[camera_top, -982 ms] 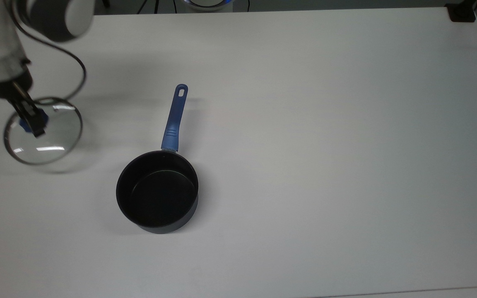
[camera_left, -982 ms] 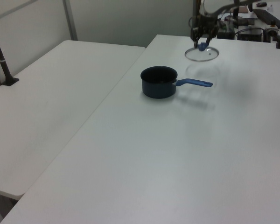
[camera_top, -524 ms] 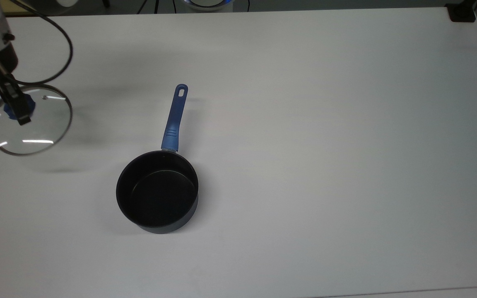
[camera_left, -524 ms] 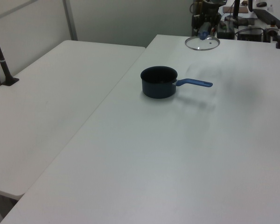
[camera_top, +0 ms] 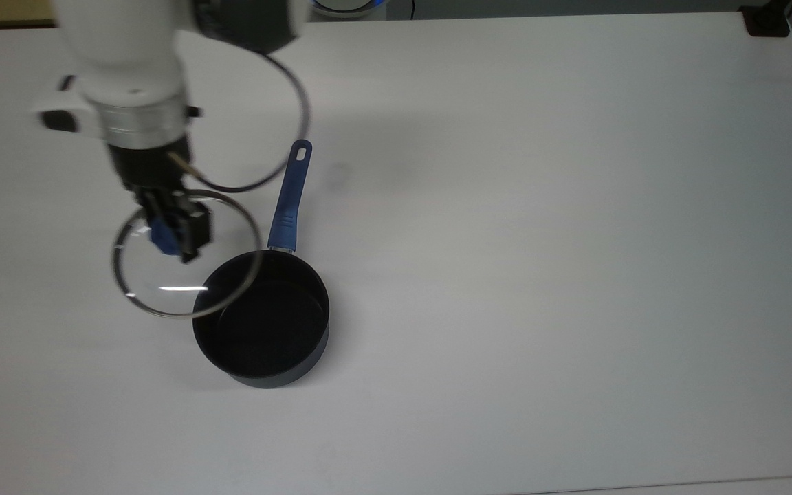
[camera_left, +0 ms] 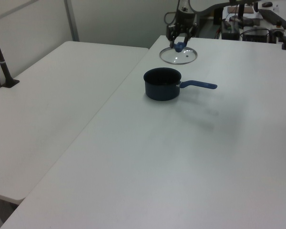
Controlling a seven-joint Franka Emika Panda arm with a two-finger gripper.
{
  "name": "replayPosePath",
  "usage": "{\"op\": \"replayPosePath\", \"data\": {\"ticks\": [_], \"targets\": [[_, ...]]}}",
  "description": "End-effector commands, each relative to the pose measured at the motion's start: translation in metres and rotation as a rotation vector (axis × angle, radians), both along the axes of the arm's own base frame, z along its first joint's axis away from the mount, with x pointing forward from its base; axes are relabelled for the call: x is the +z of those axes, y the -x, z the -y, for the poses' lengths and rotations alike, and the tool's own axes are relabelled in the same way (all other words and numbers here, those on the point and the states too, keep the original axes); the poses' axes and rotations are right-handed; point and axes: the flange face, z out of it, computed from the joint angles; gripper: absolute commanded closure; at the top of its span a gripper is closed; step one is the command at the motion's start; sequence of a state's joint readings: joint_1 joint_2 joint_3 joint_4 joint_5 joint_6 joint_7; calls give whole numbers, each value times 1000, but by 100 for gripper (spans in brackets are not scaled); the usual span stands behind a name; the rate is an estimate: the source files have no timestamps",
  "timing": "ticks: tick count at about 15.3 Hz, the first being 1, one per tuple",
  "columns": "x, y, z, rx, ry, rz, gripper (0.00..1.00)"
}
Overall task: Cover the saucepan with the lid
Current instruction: 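Carry the lid over the saucepan and lower it onto the rim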
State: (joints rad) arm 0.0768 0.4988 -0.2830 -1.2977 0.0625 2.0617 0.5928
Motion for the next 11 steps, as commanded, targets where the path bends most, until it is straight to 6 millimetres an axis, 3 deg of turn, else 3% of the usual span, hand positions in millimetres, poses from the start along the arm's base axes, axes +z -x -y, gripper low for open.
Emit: {"op": "replayPosePath", "data": {"ticks": [1, 6, 11], "targets": [[3, -14, -31, -4, 13, 24, 59], [-19, -28, -50, 22, 26, 38, 59], [-41, -35, -57, 27, 31, 40, 59]]}}
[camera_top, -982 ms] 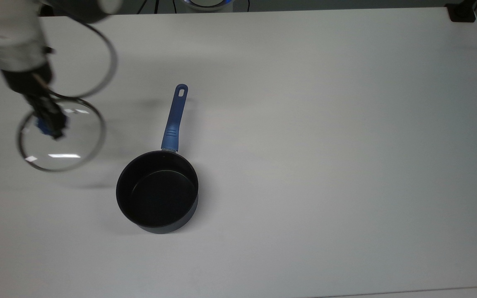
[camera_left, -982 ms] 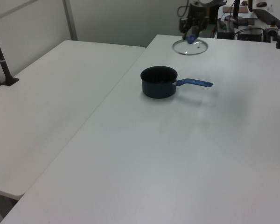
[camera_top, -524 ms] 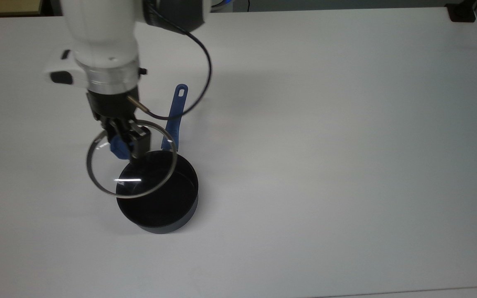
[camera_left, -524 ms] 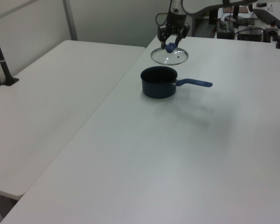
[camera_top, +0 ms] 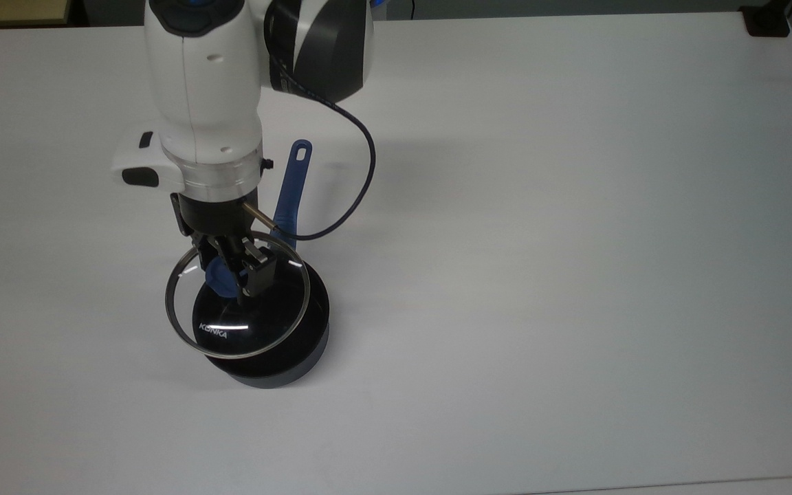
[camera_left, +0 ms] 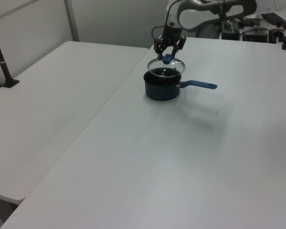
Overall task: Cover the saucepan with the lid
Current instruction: 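Carry the lid over the saucepan and lower it onto the rim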
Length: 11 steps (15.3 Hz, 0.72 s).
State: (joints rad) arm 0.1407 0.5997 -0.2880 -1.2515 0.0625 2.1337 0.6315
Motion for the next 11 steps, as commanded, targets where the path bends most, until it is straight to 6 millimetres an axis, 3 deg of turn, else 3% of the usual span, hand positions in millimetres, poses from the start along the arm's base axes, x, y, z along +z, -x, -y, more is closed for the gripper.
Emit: {"op": "replayPosePath", "data": {"ticks": [1, 5, 11], "targets": [[-3, -8, -16, 2, 12, 16, 59], [-19, -12, -31, 20, 16, 3, 59], [-28, -16, -29, -6, 15, 30, 59]]}}
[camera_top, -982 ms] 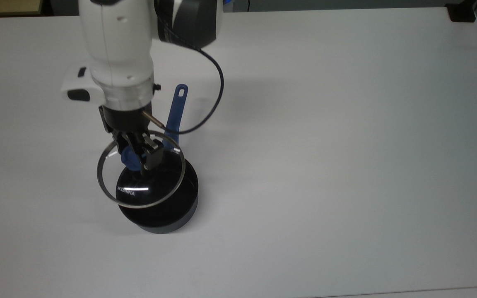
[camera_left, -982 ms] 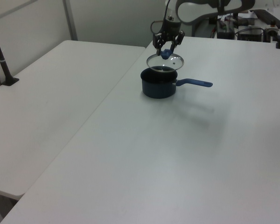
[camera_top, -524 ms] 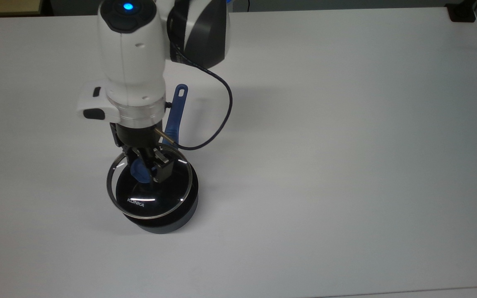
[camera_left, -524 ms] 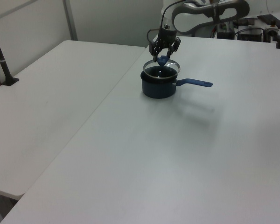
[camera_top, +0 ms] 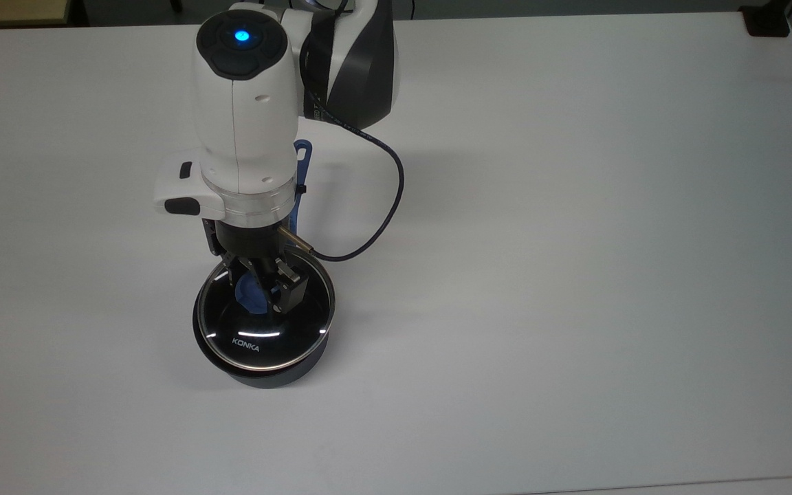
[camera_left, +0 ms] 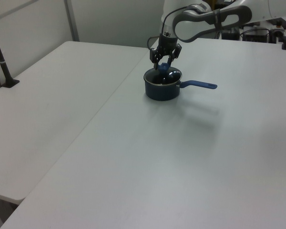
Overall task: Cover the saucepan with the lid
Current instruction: 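Hold the lid seated on the saucepan rim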
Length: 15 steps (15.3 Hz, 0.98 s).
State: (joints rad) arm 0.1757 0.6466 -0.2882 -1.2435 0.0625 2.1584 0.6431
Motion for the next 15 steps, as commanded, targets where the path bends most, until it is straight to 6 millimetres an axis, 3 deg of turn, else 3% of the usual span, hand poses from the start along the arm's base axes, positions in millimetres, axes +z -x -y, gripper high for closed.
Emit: {"op": "replayPosePath", "data": {"ticks": [1, 9, 10, 12, 13, 15], "targets": [[0, -8, -2, -33, 8, 43, 59], [-4, -10, 3, -28, 24, 47, 58], [-6, -9, 4, -15, 30, 40, 52], [-8, -9, 4, -3, 34, 34, 26], [-8, -8, 4, -3, 33, 29, 0], [-1, -7, 3, -2, 31, 32, 0]]}}
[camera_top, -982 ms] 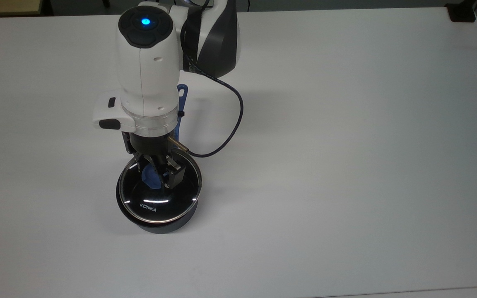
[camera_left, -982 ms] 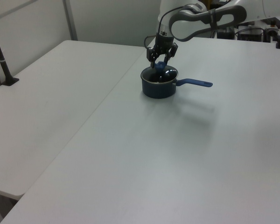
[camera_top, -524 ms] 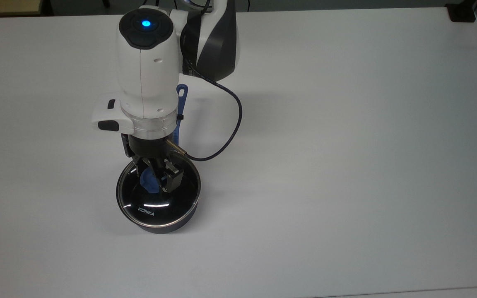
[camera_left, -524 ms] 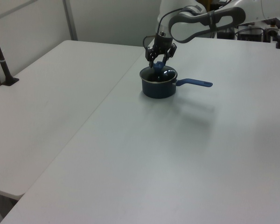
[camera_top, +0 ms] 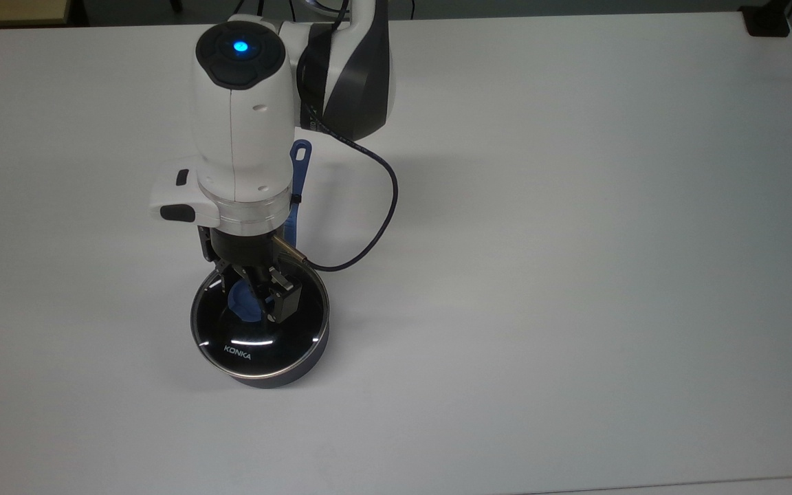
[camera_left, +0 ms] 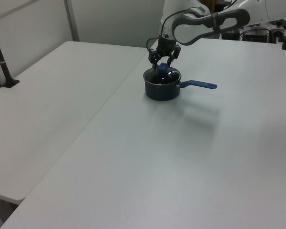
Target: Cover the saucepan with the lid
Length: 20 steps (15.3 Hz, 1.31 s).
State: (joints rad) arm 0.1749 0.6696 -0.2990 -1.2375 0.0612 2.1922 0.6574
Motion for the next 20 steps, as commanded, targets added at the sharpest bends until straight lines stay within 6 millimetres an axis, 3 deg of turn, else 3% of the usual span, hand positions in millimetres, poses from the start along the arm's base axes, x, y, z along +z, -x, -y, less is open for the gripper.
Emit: {"op": "replayPosePath", "data": {"ticks": [1, 4, 6, 9, 12, 15, 17, 20], "targets": [[11, 0, -3, 15, 17, 3, 0], [43, 13, -4, 17, -12, 3, 0], [77, 34, -4, 34, -35, 19, 0], [116, 82, -12, 192, -59, -96, 0], [157, 134, -6, 358, -68, -203, 0], [177, 174, -7, 467, -39, -263, 0], [170, 183, -12, 540, -20, -292, 0], [174, 189, -6, 578, -17, -302, 0]]}}
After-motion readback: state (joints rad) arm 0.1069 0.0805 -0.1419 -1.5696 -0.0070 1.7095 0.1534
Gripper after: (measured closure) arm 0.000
